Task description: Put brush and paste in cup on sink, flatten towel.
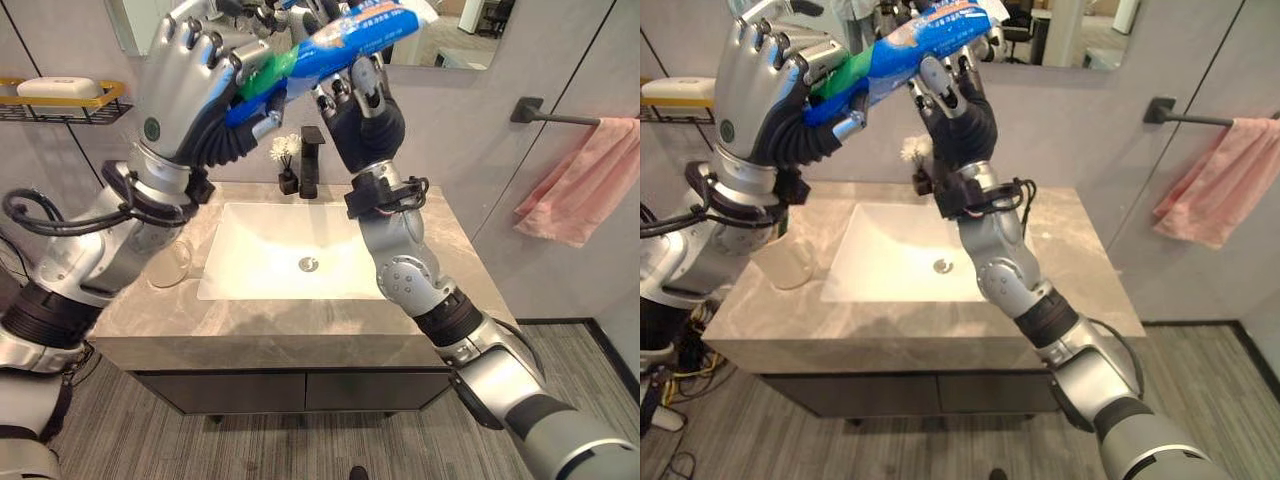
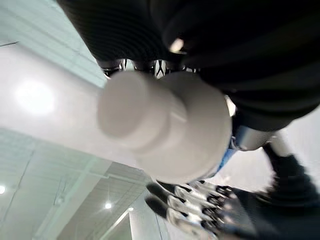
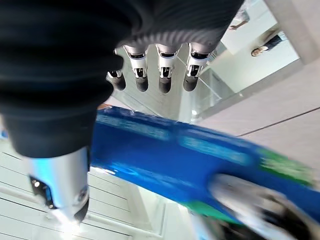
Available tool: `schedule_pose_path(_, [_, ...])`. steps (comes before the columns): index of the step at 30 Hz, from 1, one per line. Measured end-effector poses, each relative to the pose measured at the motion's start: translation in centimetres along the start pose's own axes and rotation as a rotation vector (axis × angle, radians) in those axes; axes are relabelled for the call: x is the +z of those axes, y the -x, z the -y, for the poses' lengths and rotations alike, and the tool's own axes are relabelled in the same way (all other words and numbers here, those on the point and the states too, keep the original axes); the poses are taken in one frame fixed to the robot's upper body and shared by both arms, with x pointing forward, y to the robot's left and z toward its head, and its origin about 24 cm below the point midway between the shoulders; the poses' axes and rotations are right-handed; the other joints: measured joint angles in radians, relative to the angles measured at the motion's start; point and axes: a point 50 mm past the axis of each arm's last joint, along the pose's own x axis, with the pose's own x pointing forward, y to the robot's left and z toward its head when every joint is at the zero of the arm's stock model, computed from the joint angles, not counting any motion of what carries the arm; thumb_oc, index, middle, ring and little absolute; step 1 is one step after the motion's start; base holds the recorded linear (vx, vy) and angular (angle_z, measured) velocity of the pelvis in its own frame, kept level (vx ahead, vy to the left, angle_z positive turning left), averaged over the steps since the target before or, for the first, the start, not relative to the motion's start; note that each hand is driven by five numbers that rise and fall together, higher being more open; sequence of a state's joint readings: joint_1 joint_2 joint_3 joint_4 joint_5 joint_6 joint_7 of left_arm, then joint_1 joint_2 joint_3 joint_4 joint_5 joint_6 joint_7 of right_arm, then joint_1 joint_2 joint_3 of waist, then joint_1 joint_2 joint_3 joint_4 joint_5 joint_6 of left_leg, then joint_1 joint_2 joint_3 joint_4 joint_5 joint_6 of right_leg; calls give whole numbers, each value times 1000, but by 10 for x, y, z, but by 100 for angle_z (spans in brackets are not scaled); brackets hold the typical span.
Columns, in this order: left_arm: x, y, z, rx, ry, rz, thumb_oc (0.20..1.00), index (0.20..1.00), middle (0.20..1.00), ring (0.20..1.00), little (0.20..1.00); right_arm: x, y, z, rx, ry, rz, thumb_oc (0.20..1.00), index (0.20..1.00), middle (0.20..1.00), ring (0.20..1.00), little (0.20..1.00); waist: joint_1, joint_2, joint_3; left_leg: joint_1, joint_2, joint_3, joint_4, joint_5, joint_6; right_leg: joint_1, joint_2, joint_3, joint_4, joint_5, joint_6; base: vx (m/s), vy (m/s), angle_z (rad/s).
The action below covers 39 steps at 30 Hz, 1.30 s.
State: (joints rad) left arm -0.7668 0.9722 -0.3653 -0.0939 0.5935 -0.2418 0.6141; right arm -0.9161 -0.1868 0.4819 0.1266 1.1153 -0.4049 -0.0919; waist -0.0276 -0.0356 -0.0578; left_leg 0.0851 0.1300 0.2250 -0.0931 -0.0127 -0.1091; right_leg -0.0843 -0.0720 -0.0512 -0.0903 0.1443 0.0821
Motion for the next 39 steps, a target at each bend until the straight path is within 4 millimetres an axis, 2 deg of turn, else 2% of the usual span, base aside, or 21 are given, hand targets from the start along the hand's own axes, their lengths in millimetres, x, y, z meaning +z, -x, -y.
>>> schedule_pose_path(8, [0,2,0,2,45,-21,200,200,200,200,200,4,-4,-4,-5,8,25,1000,1000,1000,1000,1000,9,0,0,0,2,-5,0,2,-2,3,0,-9,-3,-1,-1,-1,-1,0])
schedule_pose_path(16, [0,1,1,3,52,-25,200,200,200,200,200,9,-10,-22,47,12,59,1000,1000,1000,1000,1000,11,1,0,1,3,-21,0,3,-3,14,-1,-18,-3,-3,-4,-5,-17,5])
schedule_pose_path(23, [5,0,7,44,160,-85,200,200,200,200,200,7,-14,-29,63,-7,72,1000,1000,1000,1000,1000,9,0,0,1,7,-26,0,6,-8,17,3,-32,3,-4,-5,-2,-7,2])
schedule_pose_path(24, [3,1,8,38,158,-92,200,200,200,200,200,7,-14,-29,63,-7,72,915,915,915,915,915,8,-1,0,1,8,-26,0,7,-8,18,3,-34,3,-4,-5,-8,-23,4])
schedule_pose_path(26, [2,1,9,29,155,-98,200,200,200,200,200,7,-14,-29,63,-7,72,837,837,837,837,837,8,-1,-1,2,8,-27,0,7,-9,19,3,-35,3,-4,-5,0,0,0])
schedule_pose_path(27, [1,1,10,27,156,-99,200,200,200,200,200,7,-14,-29,63,-7,71,567,567,567,567,567,8,-1,-1,2,8,-27,0,7,-9,20,3,-35,3,-4,-5,0,0,0])
schedule_pose_path(29, [1,1,10,21,161,-102,200,200,200,200,200,7,-14,-29,62,-9,71,200,200,200,200,200,8,-1,-1,2,9,-29,0,8,-9,20,3,-37,4,-4,-5,0,0,0])
schedule_pose_path(39, [-1,3,13,7,160,-120,200,200,200,200,200,3,-14,-33,62,-34,71,200,200,200,200,200,5,-6,-3,2,11,-52,0,10,-11,31,4,-47,4,-6,-7,-5,-1,4])
